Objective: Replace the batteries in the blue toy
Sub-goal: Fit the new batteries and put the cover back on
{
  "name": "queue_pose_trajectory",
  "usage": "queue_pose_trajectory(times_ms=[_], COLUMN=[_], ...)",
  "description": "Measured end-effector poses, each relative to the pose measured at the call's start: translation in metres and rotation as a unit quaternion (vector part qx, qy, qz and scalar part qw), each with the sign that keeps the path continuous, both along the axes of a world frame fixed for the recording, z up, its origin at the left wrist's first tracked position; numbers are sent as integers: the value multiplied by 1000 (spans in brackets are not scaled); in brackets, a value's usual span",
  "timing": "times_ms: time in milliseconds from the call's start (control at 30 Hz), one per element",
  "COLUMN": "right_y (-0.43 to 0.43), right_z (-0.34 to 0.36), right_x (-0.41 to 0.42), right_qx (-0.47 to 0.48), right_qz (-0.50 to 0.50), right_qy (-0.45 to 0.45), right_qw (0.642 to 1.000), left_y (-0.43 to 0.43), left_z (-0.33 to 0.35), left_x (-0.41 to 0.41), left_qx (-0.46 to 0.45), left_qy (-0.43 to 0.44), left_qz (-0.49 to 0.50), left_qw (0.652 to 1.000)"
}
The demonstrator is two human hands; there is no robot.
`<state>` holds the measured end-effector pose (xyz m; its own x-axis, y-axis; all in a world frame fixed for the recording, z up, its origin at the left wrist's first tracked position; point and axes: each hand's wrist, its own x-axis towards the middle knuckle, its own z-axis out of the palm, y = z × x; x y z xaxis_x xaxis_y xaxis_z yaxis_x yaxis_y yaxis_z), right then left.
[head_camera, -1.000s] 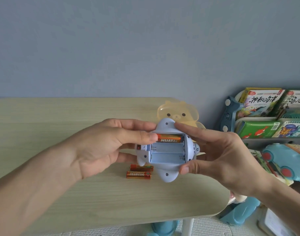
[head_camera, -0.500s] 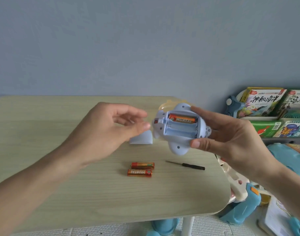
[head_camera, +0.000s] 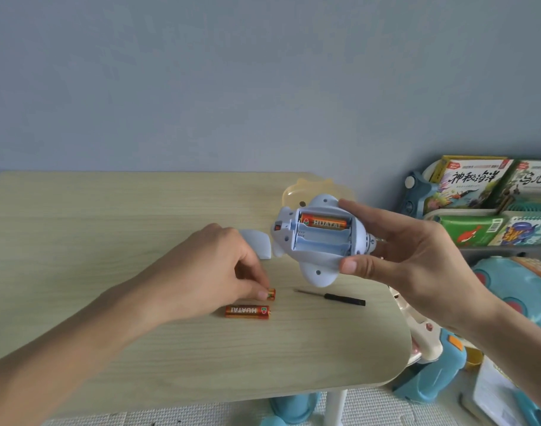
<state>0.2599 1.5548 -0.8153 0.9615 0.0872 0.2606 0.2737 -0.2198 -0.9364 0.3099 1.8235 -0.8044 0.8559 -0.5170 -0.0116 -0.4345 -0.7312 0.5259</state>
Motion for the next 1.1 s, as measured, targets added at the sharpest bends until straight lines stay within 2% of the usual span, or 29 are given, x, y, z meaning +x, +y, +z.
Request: queue_pose_trajectory(times_ms=[200, 333, 433, 500, 567, 633, 767, 967, 1100], right_y=[-4, -4, -5, -3, 2, 7, 15, 18, 22], right_z=[-1, 0, -1, -2, -3, -4, -3, -1, 1], right_x=[-1, -1, -2, -2, -1, -1, -2, -7, -7], right_qx=[-6, 0, -1, -5, -6, -12, -12, 13, 12], right_qz=[0, 1, 6, 12, 16, 19, 34, 62, 76], right_qy=[4, 1, 7, 13, 18, 19, 21, 38, 46], right_qw=[1000, 1000, 1000, 1000, 1000, 1000, 999, 997, 996], left_y=[1, 14, 34, 38, 29, 11, -20, -22, -18], left_z=[-3, 2, 28, 49, 57, 53, 26, 20, 22], left_x=[4, 12, 20, 17, 9, -3, -14, -12, -10], left_qx=[77, 70, -80, -209, -296, -326, -303, -239, -219], left_qy=[-56, -121, -68, -28, -39, -69, -123, -170, -171], left_qz=[-48, -83, -66, -60, -55, -45, -34, -34, -47], left_qw=[994, 987, 992, 976, 953, 942, 945, 955, 959])
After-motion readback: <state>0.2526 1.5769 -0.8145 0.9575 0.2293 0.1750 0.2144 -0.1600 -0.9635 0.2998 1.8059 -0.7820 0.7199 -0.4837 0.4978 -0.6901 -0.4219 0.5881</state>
